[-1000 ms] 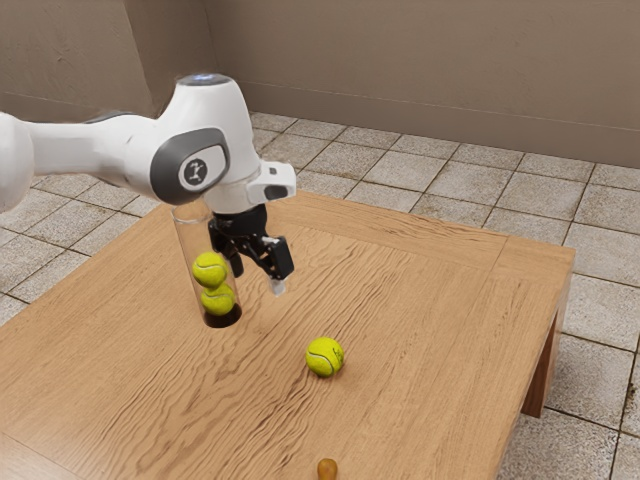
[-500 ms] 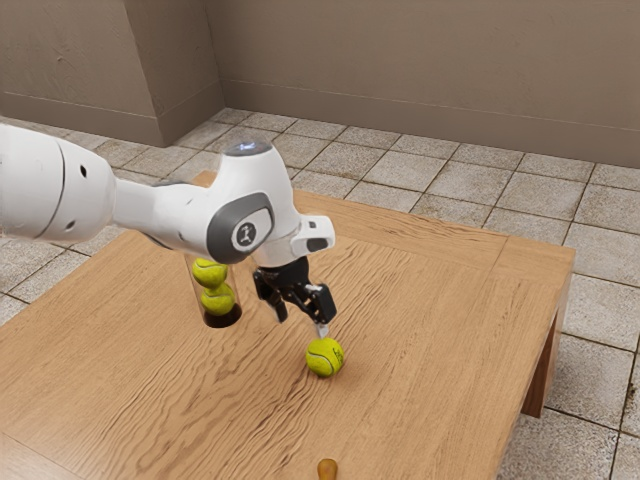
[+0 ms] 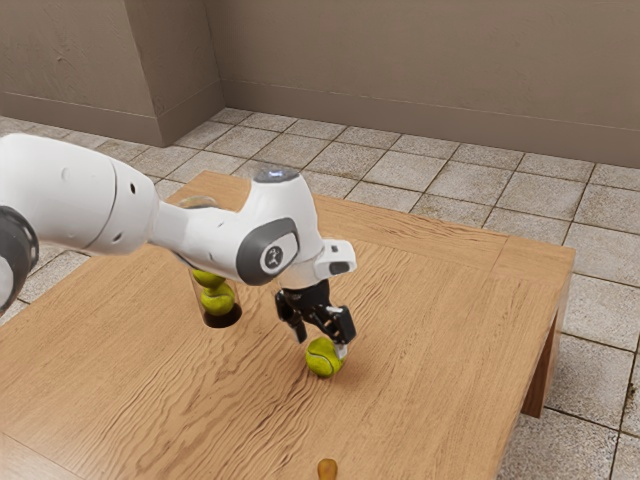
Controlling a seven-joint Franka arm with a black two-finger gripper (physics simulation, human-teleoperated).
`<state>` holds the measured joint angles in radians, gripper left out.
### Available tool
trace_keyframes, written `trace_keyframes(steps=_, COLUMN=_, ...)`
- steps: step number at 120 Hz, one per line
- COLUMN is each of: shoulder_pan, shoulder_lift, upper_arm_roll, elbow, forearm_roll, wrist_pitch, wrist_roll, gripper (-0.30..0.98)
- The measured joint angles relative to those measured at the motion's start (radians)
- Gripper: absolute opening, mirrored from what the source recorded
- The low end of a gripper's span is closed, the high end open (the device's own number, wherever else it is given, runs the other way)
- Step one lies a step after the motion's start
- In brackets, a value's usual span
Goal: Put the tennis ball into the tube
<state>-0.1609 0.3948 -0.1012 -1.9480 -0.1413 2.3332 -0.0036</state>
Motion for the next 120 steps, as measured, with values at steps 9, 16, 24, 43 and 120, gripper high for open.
trace_keyframes(steps=9, shoulder_pan=0.0, shoulder_lift=0.013, upper_arm_roll=0.0, elbow=0.003, forearm_roll=0.0, wrist_pitch=0.004, wrist_roll=0.0, gripper=0.69)
trace_keyframes(steps=16, shoulder_pan=0.0, shoulder_lift=0.022, upper_arm_roll=0.0, elbow=0.004, forearm_roll=0.0, wrist_pitch=0.007, wrist_roll=0.0, gripper=0.69)
trace_keyframes(steps=24, shoulder_pan=0.0, shoulder_lift=0.031, upper_arm_roll=0.0, elbow=0.004, forearm_roll=0.0, wrist_pitch=0.008, wrist_roll=0.0, gripper=0.69)
trace_keyframes(steps=43, shoulder_pan=-0.001, shoulder_lift=0.043, upper_arm_roll=0.0, elbow=0.005, forearm_roll=0.001, wrist_pitch=0.01, wrist_roll=0.0, gripper=0.69)
trace_keyframes(steps=120, shoulder_pan=-0.009, shoulder_lift=0.06, upper_arm_roll=0.0, elbow=0.026, forearm_roll=0.005, wrist_pitch=0.006, wrist_roll=-0.003, gripper=0.39)
